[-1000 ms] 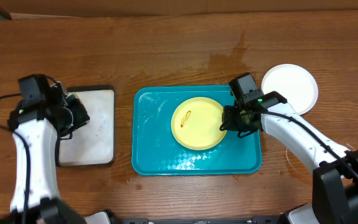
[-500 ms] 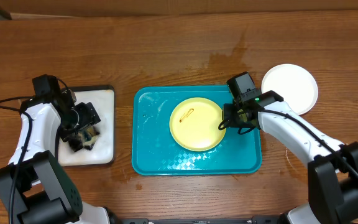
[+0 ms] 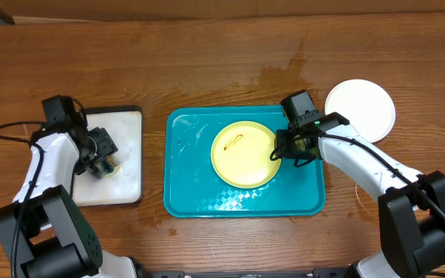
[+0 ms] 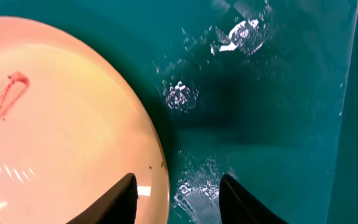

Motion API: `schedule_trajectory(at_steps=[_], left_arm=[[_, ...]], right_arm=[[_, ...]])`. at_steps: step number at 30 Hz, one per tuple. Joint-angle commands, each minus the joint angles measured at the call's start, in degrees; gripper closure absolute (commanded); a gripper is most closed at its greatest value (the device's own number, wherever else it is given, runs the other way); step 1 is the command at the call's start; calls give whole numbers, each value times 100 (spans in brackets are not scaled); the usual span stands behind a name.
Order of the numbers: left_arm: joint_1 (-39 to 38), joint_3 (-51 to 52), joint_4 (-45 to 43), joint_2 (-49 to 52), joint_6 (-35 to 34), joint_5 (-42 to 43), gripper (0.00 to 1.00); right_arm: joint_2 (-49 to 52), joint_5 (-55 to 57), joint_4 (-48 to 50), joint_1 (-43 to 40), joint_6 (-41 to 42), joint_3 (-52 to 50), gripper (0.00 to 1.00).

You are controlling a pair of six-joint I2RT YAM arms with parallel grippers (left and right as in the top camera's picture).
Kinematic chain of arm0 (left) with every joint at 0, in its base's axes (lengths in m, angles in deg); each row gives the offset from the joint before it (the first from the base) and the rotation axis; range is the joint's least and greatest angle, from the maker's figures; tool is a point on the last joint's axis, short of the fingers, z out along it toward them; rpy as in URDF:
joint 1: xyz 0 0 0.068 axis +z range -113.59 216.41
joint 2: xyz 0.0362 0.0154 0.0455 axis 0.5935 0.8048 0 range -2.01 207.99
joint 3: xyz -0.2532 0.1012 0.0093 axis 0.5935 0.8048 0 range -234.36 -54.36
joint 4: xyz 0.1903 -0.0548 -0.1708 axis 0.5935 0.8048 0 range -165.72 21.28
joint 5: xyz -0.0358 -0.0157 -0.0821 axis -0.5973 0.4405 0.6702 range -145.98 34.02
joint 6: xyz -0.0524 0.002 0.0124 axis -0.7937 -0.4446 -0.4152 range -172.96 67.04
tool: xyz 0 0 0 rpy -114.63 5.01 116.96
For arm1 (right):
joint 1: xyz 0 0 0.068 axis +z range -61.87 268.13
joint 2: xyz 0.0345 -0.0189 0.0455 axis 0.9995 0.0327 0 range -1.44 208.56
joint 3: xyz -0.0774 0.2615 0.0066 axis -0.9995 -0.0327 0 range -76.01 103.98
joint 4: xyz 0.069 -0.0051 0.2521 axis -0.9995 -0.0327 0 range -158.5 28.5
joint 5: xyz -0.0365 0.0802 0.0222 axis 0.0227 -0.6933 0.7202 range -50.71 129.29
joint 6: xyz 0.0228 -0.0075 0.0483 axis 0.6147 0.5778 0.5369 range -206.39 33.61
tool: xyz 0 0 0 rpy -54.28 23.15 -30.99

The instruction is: Clean dirty plates on tray and stack at the side

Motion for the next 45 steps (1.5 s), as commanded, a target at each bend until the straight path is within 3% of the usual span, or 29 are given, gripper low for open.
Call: schedule_trajectory(at_steps=[1, 4, 6, 8, 10, 12, 13, 14, 15, 17, 20, 25, 27, 31, 34, 36, 38, 42, 45], left_arm=[[-17, 212, -170, 52, -94, -140, 41], [-17, 273, -229, 57, -92, -144, 43], [-17, 289, -304, 66, -92, -140, 51], [-17, 293, -358, 74, -92, -140, 67], [-17, 293, -398, 94, -92, -140, 71], [-17, 293, -450, 144, -92, -142, 66], [-17, 293, -463, 166, -90, -142, 57], [-17, 293, -476, 186, -87, -142, 40], [-17, 293, -487, 205, -90, -142, 33], [-17, 293, -520, 232, -90, -142, 28], [-17, 293, -590, 238, -90, -142, 32], [-59, 367, -772, 245, -11, -140, 37], [-76, 452, -901, 260, -7, -140, 38], [-81, 555, -1034, 260, 4, 24, 62], [-81, 553, -1110, 260, 153, 260, 70], [-81, 553, -1165, 260, 254, 422, 67], [-81, 549, -1189, 260, 278, 520, 61], [-81, 549, -1187, 260, 278, 520, 58], [-81, 549, -1172, 260, 280, 518, 58]], right_arm=[[-4, 70, 98, 22, 42, -74, 55], [-4, 306, 116, 22, 39, -96, 55], [-4, 337, 105, 22, 39, -96, 54], [-4, 332, 0, 22, 39, -96, 40], [-4, 315, -122, 22, 39, -96, 32], [-4, 326, -144, 22, -17, -96, 27], [-4, 352, -136, 22, -28, -96, 24], [-4, 367, -116, 22, -46, -96, 23], [-4, 361, -87, 22, -125, -96, 23], [-4, 365, -35, 22, -144, -96, 23], [-4, 361, 98, 22, -140, -96, 23], [42, 350, 195, 22, -133, -96, 46], [87, 337, 179, 22, -133, -96, 47], [214, 129, 181, 22, -136, -96, 45], [284, -173, 118, 22, -136, -96, 42], [282, -313, -48, 22, -133, -90, 42], [271, -400, -321, 11, -103, -37, 52], [271, -461, -918, 11, 431, 28, 65], [273, -503, -1043, 17, 918, -24, 68]])
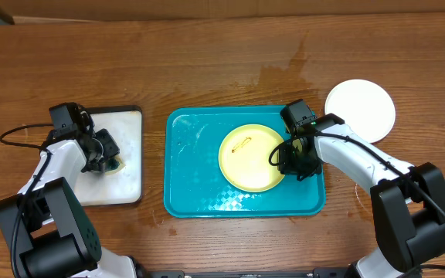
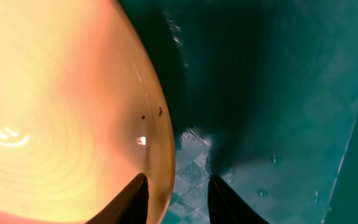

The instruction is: Clean dirty plates on tray and stack at the side

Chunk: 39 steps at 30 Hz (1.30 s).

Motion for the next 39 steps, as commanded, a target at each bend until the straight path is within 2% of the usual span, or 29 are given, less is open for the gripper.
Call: schedule_trajectory(at_steps=[1, 3, 6, 8, 14, 18, 21, 22, 23, 26, 28, 30, 31, 34, 39], left_arm=[[-44, 61, -2, 74, 160, 101, 57], [-44, 61, -2, 74, 160, 101, 57], [-44, 61, 4, 74, 216, 105, 59], [-44, 61, -4, 74, 267, 103, 59], [-44, 61, -39, 74, 564, 260, 61], [-44, 61, -17, 74, 573, 280, 60], [-44, 61, -20, 74, 713, 343, 60], [-44, 61, -20, 74, 710, 341, 59], [-44, 61, -20, 74, 710, 341, 59], [-44, 61, -17, 74, 710, 341, 57], [-44, 61, -17, 74, 710, 341, 57], [-44, 61, -17, 74, 710, 341, 56], [-44, 61, -17, 74, 710, 341, 56], [-44, 61, -13, 74, 713, 341, 57], [-44, 61, -17, 74, 717, 339, 56]], right_arm=[[11, -116, 59, 24, 664, 22, 68], [17, -114, 203, 24, 748, -22, 70], [22, 9, 396, 22, 743, -28, 89], [22, 195, 568, 20, 603, -26, 96], [22, 459, 1200, 17, -1381, -26, 96], [22, 1117, 1554, 17, -1849, 28, 90], [22, 1228, 1545, 17, -1851, 195, 73], [20, 1147, 1449, 17, -1847, 286, 63], [20, 1019, 1298, 17, -1832, 393, 52], [20, 485, 509, 17, -1567, 778, 48], [20, 284, -20, 17, -986, 916, 49], [22, 264, -382, 17, -328, 887, 55], [22, 264, -450, 17, -26, 822, 59], [22, 245, -398, 33, 739, 544, 60], [22, 175, 111, 39, 876, 138, 61]])
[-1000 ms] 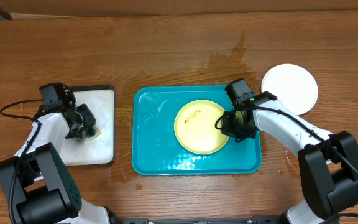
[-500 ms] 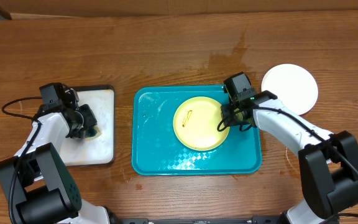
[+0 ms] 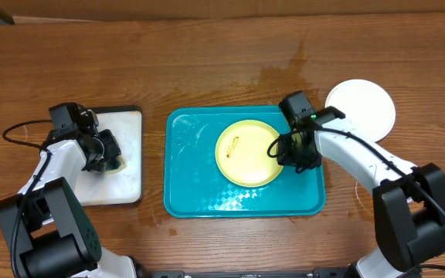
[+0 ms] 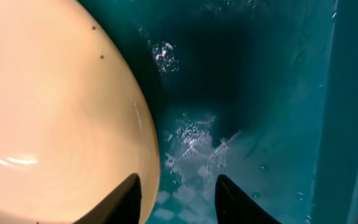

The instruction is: Clean dirty plates on tray and stack at the side

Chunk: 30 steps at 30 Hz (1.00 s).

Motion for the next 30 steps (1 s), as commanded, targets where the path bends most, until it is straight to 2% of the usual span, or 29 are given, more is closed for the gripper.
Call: schedule_trajectory(at_steps=[1, 5, 11, 26, 30], left_arm=[[-44, 61, -20, 74, 140, 81, 56], [-44, 61, -13, 74, 234, 79, 49], [-44, 61, 76, 74, 236, 59, 44], [-44, 105, 234, 74, 232, 81, 46], [-44, 105, 236, 74, 232, 81, 49]], right_arm=[[7, -94, 210, 33, 448, -195, 62], [7, -92, 341, 33, 448, -232, 62], [9, -90, 376, 33, 448, -232, 66], [39, -157, 627, 33, 450, -382, 67], [39, -435, 654, 33, 476, -382, 82]])
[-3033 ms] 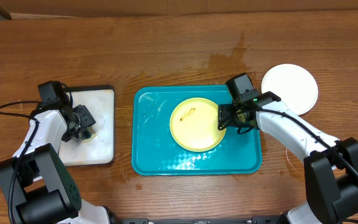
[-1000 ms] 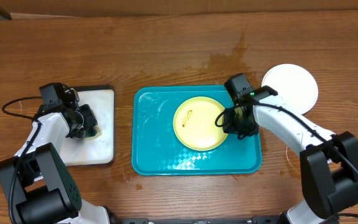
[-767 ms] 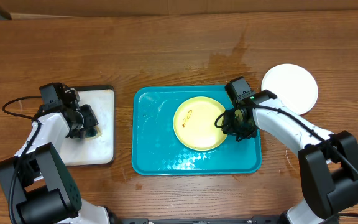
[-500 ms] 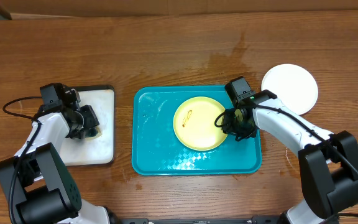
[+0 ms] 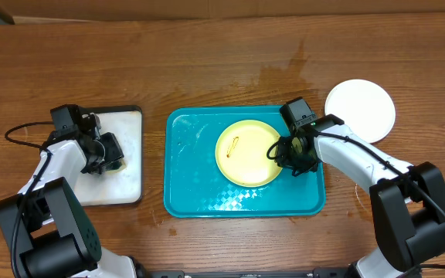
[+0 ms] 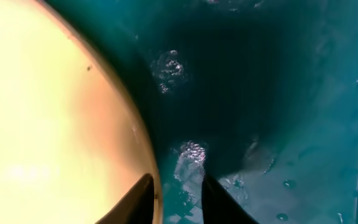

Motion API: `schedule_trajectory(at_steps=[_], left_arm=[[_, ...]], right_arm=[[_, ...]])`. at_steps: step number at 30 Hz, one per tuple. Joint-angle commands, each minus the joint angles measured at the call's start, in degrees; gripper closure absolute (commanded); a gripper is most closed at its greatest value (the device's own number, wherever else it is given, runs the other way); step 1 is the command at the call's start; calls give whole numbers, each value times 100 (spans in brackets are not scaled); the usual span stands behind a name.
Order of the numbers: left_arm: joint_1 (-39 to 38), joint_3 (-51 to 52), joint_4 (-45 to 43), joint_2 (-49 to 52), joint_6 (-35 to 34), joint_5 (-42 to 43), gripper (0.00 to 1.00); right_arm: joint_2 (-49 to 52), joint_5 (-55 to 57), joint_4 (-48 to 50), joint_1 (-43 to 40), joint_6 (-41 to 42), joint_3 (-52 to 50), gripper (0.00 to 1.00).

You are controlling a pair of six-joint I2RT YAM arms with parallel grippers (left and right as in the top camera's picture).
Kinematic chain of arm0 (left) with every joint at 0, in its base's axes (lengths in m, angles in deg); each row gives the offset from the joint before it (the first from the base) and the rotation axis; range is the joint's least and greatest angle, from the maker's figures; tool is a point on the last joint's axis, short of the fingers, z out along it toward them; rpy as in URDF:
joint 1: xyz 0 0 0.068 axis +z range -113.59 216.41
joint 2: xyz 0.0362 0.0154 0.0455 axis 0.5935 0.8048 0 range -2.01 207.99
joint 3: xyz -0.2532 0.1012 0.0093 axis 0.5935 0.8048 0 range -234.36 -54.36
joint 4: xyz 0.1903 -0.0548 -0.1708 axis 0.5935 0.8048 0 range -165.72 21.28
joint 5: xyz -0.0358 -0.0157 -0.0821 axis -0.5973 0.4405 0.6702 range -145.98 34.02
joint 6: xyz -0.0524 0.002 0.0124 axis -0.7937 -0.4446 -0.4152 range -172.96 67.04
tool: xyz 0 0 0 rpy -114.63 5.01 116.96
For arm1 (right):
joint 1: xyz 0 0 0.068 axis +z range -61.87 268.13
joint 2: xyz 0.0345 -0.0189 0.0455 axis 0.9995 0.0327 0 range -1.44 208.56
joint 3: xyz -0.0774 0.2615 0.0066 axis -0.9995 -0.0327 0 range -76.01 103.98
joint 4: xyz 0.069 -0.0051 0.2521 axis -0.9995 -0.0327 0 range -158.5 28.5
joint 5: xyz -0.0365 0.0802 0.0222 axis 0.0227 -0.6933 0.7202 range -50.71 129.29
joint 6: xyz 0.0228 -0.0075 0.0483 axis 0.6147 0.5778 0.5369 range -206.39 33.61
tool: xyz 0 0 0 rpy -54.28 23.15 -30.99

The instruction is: Clean dirty plates on tray and stack at the side

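A yellow plate with a small reddish smear lies flat in the teal tray. My right gripper is down at the plate's right rim. In the right wrist view the gripper straddles that rim: one finger is over the yellow plate and the other over the wet tray floor. A narrow gap stays between them, so it is open. My left gripper rests on the white board at the left. What lies under it is hidden.
A clean white plate lies on the wooden table right of the tray, close behind my right arm. The tray's raised right wall runs just beyond the right gripper. Water drops and a wet patch mark the table behind the tray.
The right gripper's fingers have drawn closer together across the plate's right rim. The plate lies where it was. The left gripper has barely shifted on the white board.
At first the right fingers stood wide at the plate's right rim. Then they were narrower and the plate lay a little further right. Then they were wide again with the plate back slightly left. Now they are narrow around the rim, and the plate is still flat.
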Motion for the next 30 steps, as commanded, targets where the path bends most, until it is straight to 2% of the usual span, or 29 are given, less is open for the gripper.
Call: schedule_trajectory(at_steps=[1, 7, 12, 14, 16, 18, 22, 24, 26, 30], left_arm=[[-44, 81, 15, 72, 98, 63, 49], [-44, 81, 22, 72, 101, 63, 46], [-44, 81, 2, 72, 101, 63, 50], [-44, 81, -37, 72, 101, 63, 60], [-44, 79, -111, 72, 101, 66, 81], [-44, 63, -186, 72, 103, 63, 96], [-44, -199, -9, 42, 103, 140, 96], [-44, -415, 297, -17, 103, 262, 96], [-35, -708, 713, -92, 101, 275, 96], [-28, -1399, 1399, -223, 103, 332, 96]], right_arm=[[37, -264, 28, 37, 133, -24, 83], [37, -243, 133, 44, 472, -31, 85], [37, -155, 273, 42, 470, -31, 85], [37, -157, 339, 35, 468, -31, 89], [37, -157, 367, 37, 468, -28, 92], [37, -157, 374, 37, 466, -28, 92], [37, -160, 372, 37, 466, -28, 91], [37, -157, 372, 37, 466, -28, 92], [37, -151, 374, 37, 466, -28, 96], [37, -138, 374, 37, 466, -28, 96]])
